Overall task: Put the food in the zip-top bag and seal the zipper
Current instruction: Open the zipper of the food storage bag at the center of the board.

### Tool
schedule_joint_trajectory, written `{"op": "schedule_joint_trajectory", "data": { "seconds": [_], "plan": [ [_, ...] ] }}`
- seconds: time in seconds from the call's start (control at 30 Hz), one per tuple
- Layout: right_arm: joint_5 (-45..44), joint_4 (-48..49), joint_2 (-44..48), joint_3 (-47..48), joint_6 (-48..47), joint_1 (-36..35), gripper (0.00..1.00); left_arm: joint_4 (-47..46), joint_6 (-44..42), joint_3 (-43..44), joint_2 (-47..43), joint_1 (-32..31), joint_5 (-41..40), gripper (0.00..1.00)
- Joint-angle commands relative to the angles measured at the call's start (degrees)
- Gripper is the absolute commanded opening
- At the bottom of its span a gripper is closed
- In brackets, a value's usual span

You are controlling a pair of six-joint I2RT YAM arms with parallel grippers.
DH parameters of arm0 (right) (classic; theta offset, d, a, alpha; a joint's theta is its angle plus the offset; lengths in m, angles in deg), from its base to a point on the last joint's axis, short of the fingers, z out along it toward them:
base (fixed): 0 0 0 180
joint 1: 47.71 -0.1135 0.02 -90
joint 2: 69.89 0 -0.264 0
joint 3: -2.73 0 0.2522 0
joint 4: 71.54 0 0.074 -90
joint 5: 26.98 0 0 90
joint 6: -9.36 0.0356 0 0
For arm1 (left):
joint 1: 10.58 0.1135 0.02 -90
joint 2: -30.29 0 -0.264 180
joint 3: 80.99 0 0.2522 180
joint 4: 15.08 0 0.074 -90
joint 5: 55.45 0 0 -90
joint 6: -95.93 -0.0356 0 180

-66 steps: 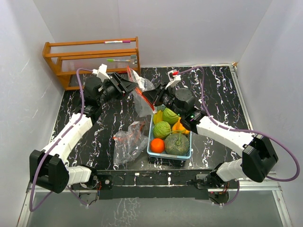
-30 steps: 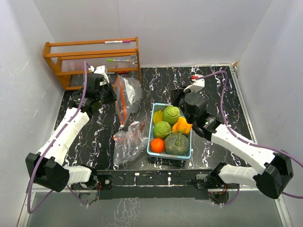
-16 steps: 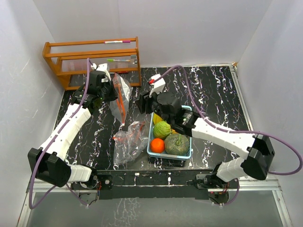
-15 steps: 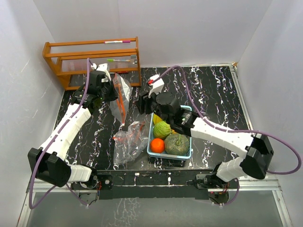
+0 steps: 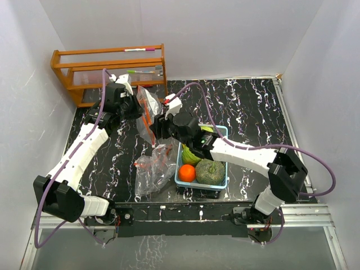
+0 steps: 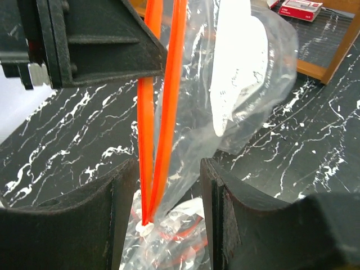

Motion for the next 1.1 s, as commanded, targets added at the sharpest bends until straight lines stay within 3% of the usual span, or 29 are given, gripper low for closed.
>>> {"op": "schedule_joint_trajectory", "data": {
  "seconds": [0.0,0.27,0.4,0.93,1.07],
  "plan": [
    [0.2,8.2,-1.7,4.0,1.8,-0.1,0.51,-1.7,0.8,-0.6,-1.4,0.1,2.2,0.0],
    [-1.3,9.5,-5.4,6.9,2.2,-0.1,0.5,-2.2,1.2,-1.9,-1.7,0.1,3.8,0.0],
    [-6.2,6.8,-7.3,8.9,3.9,-0.1,0.49,-2.4,1.3,-2.3,-2.0,0.1,4.4,0.0],
    [-12.0,6.0,-8.7,8.3,6.1,-0.1,0.36,-3.3,2.4,-3.1,-4.2,0.1,8.2,0.0],
    [-12.9,5.4,-9.2,8.6,6.1,-0.1,0.22,-3.4,2.6,-3.2,-4.5,0.1,9.1,0.0]
  ]
}}
